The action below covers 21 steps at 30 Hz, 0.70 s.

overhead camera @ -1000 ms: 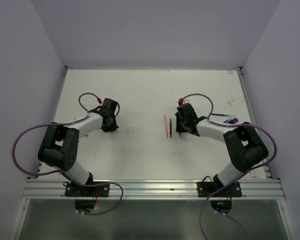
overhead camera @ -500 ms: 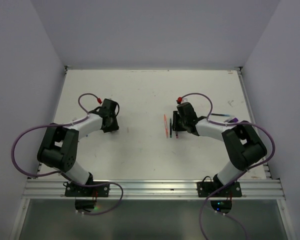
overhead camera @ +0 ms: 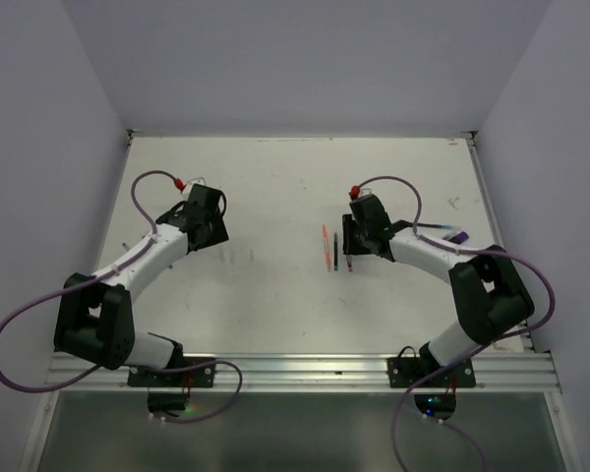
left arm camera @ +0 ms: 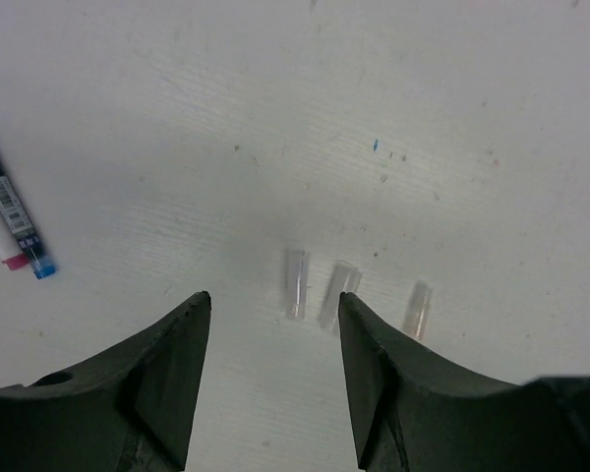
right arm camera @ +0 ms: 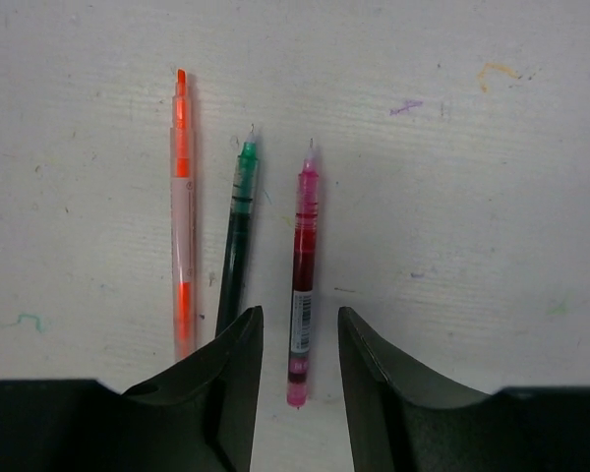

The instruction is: Open the pen caps

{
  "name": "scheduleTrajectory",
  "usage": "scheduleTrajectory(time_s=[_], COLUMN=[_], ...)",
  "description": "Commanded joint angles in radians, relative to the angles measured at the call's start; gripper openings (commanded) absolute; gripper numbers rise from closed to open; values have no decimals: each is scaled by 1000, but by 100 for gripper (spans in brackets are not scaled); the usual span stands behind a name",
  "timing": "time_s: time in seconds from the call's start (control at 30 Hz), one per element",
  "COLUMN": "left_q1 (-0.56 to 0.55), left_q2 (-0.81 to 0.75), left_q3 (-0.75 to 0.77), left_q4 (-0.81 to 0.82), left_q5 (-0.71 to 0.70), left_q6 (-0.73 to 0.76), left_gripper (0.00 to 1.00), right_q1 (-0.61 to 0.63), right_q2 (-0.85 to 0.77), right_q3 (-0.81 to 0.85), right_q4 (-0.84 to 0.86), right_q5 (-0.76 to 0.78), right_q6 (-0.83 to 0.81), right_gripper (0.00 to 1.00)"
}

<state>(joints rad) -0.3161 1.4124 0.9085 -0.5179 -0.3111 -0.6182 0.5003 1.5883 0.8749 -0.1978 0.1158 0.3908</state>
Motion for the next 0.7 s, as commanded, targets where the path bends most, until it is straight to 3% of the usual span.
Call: scheduleTrajectory(time_s=[0.0,0.2,0.4,0.67], left_q1=[20,236,386,445], left_q2=[-46,-32,-26,101], left_q3=[76,79,40,43], left_q4=[-45,-13,71,143], left_q5=[-82,-14,10,52], left_q6=[-37,12,47,46], left_gripper=[58,58,55,52], right_q1=[-8,-8,-8,-9], right_q2=[-97,-192,-182,-191], right_q3=[76,98,127,142], right_q4=[-112,-170,-169,-189], right_q5=[42,-19,-157,-180], right_q6=[-33,-49,-27,-30], right_gripper=[40,40,40,40])
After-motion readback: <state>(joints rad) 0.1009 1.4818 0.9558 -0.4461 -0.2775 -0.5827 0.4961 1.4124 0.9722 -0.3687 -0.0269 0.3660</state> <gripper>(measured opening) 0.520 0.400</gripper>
